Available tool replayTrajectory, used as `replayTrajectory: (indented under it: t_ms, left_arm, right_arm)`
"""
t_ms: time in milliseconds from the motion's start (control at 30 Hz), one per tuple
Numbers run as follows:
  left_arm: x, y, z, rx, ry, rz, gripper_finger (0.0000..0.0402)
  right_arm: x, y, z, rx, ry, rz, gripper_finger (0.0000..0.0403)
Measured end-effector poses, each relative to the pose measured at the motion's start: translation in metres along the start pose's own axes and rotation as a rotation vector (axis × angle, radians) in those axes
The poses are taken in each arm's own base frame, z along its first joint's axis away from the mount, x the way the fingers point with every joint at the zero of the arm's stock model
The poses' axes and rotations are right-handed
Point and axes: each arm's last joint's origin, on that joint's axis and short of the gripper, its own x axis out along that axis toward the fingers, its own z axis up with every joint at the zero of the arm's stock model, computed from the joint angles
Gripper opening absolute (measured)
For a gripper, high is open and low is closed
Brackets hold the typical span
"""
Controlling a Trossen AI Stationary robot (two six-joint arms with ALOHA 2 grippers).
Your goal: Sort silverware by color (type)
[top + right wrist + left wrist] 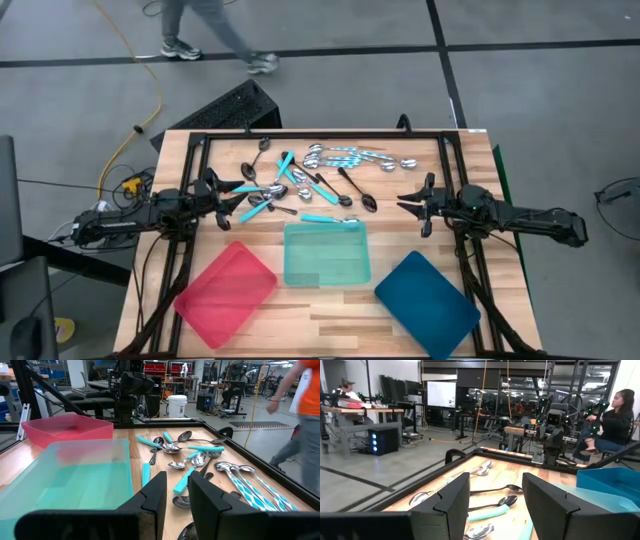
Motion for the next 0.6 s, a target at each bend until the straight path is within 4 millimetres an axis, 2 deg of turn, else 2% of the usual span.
replayTrajectory:
  t_ms: [600]
  left_arm:
    - [0.0,-0.0001,0.0001,-0.09,0.0,-0.003,0.0167]
  right_arm:
    - [0.0,0.0,0.0001,0.0,0.0,0.0,0.0103]
